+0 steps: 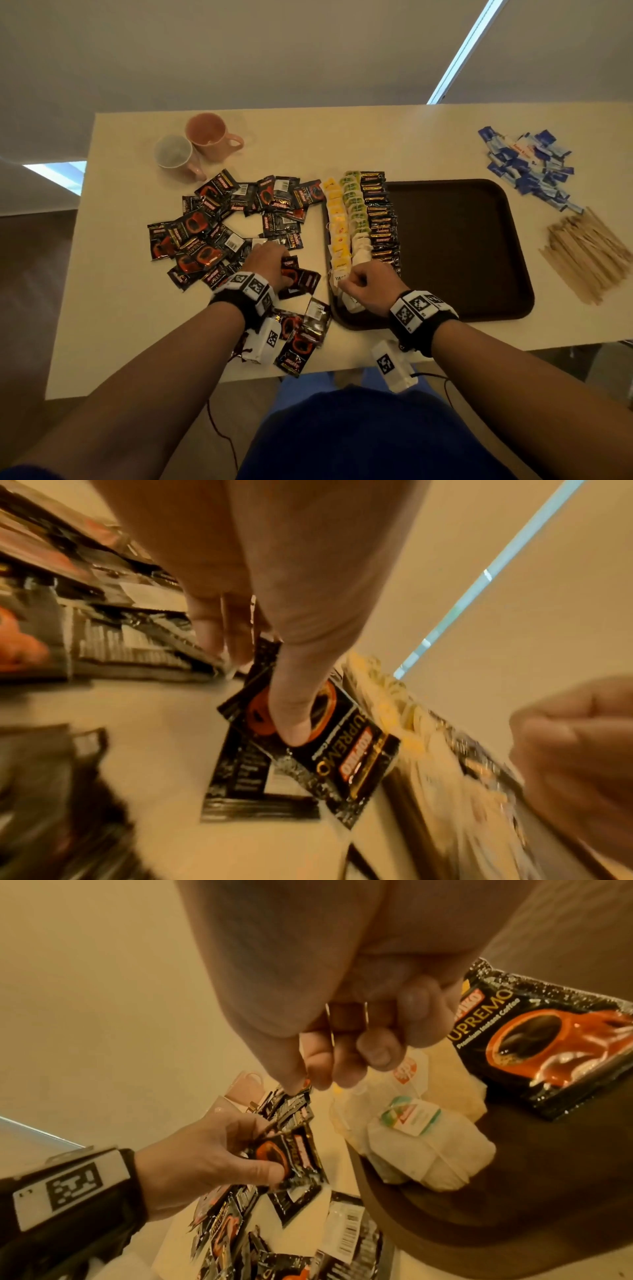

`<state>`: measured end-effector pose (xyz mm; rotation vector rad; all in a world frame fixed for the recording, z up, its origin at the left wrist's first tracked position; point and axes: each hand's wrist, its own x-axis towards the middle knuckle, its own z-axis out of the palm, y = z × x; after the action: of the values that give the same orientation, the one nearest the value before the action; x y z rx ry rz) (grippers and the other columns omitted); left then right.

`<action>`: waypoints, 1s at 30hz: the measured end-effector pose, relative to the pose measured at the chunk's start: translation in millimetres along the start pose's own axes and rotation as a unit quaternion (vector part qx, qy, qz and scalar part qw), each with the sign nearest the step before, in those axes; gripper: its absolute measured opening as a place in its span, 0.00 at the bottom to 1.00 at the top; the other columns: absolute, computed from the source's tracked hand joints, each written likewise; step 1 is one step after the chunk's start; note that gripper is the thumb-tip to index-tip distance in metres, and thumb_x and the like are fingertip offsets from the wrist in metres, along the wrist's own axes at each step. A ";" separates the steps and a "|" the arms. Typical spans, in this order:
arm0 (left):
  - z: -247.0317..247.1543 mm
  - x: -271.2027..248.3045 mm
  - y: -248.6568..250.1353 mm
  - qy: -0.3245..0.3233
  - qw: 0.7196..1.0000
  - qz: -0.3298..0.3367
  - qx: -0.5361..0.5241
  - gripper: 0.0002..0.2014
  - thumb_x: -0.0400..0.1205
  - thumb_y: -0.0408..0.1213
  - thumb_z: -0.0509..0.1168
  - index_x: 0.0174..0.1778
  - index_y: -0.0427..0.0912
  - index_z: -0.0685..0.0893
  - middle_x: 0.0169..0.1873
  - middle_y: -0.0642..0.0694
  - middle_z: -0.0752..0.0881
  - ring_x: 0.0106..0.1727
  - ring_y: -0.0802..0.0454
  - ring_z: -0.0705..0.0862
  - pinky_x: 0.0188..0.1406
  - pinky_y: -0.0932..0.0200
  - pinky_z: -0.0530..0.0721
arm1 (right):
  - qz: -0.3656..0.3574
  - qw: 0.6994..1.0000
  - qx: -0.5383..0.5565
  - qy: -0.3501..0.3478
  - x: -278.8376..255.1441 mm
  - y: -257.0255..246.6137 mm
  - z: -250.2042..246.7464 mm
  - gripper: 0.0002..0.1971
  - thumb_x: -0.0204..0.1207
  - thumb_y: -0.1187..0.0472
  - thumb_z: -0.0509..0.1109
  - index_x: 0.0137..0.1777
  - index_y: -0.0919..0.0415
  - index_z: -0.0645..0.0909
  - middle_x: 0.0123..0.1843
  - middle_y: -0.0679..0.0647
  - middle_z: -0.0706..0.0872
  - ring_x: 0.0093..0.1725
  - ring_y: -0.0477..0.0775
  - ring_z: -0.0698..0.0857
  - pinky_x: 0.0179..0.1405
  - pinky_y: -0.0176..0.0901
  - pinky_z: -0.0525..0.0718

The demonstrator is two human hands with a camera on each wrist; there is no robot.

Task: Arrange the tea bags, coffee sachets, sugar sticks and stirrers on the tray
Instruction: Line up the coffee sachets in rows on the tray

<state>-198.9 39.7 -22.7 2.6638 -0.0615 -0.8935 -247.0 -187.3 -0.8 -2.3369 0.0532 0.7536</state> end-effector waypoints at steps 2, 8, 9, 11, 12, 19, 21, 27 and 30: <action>-9.7 0.3 -1.6 0.017 0.996 -0.009 -0.085 0.19 0.75 0.36 0.79 0.61 0.44 0.84 0.60 0.45 0.86 0.63 0.46 0.83 0.63 0.51 0.80 | -0.010 1.000 -0.008 0.019 2.6 -1.9 -2.1 0.13 0.79 0.50 0.73 0.37 0.56 0.84 0.32 0.47 0.82 0.32 0.43 0.78 0.37 0.37 0.73; -39.3 -6.3 16.1 0.023 0.940 0.005 -0.341 0.17 0.73 0.34 0.81 0.57 0.41 0.87 0.52 0.45 0.89 0.52 0.46 0.89 0.48 0.48 0.91 | -0.016 0.989 0.139 0.054 14.0 -21.8 -7.7 0.16 0.76 0.49 0.76 0.56 0.58 0.82 0.45 0.50 0.89 0.42 0.48 0.88 0.44 0.42 0.88; -40.6 -7.9 21.7 0.014 0.926 0.014 -0.377 0.17 0.73 0.33 0.80 0.57 0.40 0.87 0.52 0.43 0.90 0.51 0.45 0.90 0.44 0.50 0.92 | -0.004 0.979 0.197 0.043 14.7 -24.3 -9.5 0.16 0.76 0.51 0.76 0.57 0.60 0.83 0.45 0.53 0.91 0.42 0.52 0.90 0.44 0.46 0.90; -40.4 -10.9 32.5 0.005 0.915 0.028 -0.402 0.17 0.73 0.33 0.81 0.55 0.43 0.86 0.52 0.42 0.90 0.51 0.44 0.91 0.39 0.54 0.92 | 0.011 0.955 0.296 0.035 14.0 -26.9 -15.2 0.10 0.78 0.58 0.76 0.54 0.64 0.84 0.44 0.57 0.92 0.42 0.57 0.92 0.41 0.49 0.92; -39.0 -12.1 37.6 0.004 0.913 0.033 -0.407 0.17 0.72 0.33 0.81 0.54 0.44 0.86 0.52 0.42 0.89 0.50 0.45 0.91 0.38 0.55 0.91 | 0.019 0.942 0.333 0.039 13.0 -27.3 -18.3 0.08 0.78 0.61 0.75 0.52 0.65 0.85 0.44 0.58 0.92 0.41 0.58 0.92 0.39 0.48 0.92; -29.0 -15.5 70.5 -0.008 0.910 0.039 -0.412 0.18 0.72 0.28 0.80 0.50 0.51 0.85 0.57 0.36 0.86 0.54 0.40 0.90 0.46 0.44 0.93 | 0.067 0.870 0.483 0.078 7.5 -3.1 -35.2 0.03 0.75 0.66 0.77 0.46 0.66 0.89 0.46 0.64 0.91 0.42 0.59 0.90 0.41 0.55 0.90; -25.6 -14.3 77.6 -0.017 0.911 0.035 -0.410 0.19 0.71 0.28 0.81 0.53 0.50 0.85 0.59 0.35 0.86 0.56 0.38 0.89 0.46 0.43 0.93 | 0.069 0.844 0.526 0.082 5.3 4.7 -43.4 0.01 0.75 0.66 0.76 0.44 0.64 0.88 0.42 0.63 0.90 0.39 0.58 0.88 0.38 0.53 0.88; -17.1 -13.3 85.0 0.020 0.925 0.003 -0.381 0.18 0.72 0.29 0.80 0.55 0.47 0.86 0.51 0.39 0.90 0.51 0.41 0.91 0.48 0.39 0.92 | 0.049 0.896 0.426 0.112 3.2 53.6 -85.0 0.04 0.78 0.70 0.72 0.45 0.62 0.83 0.37 0.57 0.90 0.37 0.54 0.90 0.34 0.42 0.88; -10.9 -14.5 84.4 0.039 0.927 -0.017 -0.373 0.18 0.71 0.30 0.81 0.50 0.54 0.86 0.48 0.42 0.91 0.50 0.42 0.91 0.52 0.38 0.91 | 0.034 0.977 0.208 0.037 -2.4 82.3 -96.6 0.05 0.78 0.66 0.73 0.44 0.55 0.84 0.39 0.52 0.90 0.39 0.50 0.91 0.42 0.45 0.88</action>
<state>-198.7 -34.7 21.0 1.9794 0.2880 -0.6421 -219.3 -310.6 10.5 -1.9684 0.2972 0.6201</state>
